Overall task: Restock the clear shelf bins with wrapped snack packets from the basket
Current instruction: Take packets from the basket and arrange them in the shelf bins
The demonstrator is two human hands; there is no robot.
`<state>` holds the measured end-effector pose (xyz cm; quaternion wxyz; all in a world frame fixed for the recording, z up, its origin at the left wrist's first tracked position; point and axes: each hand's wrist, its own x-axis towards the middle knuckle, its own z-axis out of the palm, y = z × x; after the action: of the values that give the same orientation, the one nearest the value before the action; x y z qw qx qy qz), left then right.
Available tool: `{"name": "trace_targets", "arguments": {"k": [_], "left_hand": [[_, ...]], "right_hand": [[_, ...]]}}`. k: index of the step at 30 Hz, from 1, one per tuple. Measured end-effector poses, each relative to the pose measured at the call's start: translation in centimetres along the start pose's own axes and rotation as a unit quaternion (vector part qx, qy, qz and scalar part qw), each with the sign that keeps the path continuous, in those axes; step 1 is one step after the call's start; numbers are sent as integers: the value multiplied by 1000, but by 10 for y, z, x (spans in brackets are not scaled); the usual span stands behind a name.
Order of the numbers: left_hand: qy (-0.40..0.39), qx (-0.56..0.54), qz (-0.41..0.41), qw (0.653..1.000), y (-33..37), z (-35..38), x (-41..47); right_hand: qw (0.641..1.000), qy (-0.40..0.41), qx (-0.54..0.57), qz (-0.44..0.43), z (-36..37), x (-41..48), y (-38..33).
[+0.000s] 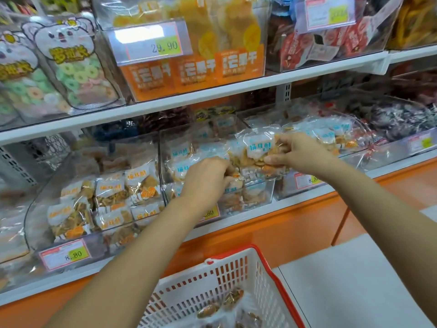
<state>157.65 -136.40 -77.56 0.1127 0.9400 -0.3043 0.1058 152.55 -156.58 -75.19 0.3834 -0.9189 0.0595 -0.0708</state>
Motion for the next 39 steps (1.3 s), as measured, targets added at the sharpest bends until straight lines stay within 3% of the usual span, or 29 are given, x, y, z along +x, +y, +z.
{"name": "trace_targets", "arguments": {"k": [4,10,16,20,23,26,28,33,39], "left_hand": [[0,3,-23,1000,-5,-3,13],[33,9,-51,998,-13,-7,26],[77,13,-65,995,-15,-6,33],[90,17,-72,993,-17,-3,36],[105,-36,-37,993,-16,2,34],[92,-124,63,986,-6,6,28],[55,-98,103,988,0,11,29],[50,-82,73,993,11,14,50],[-28,-80,69,994,19,11,59]], "right_hand": [[994,-34,-83,65,-15,9,3],[995,-15,-73,65,-13,13,3],[974,-12,-221,45,11,20,-17],[973,27,-226,21,27,28,-16],[963,15,-265,39,29,27,-16],[951,14,-299,75,33,25,-18],[955,24,-281,90,34,26,-15],[979,88,-160,91,34,17,-8],[994,56,-34,92,40,-4,4]]}}
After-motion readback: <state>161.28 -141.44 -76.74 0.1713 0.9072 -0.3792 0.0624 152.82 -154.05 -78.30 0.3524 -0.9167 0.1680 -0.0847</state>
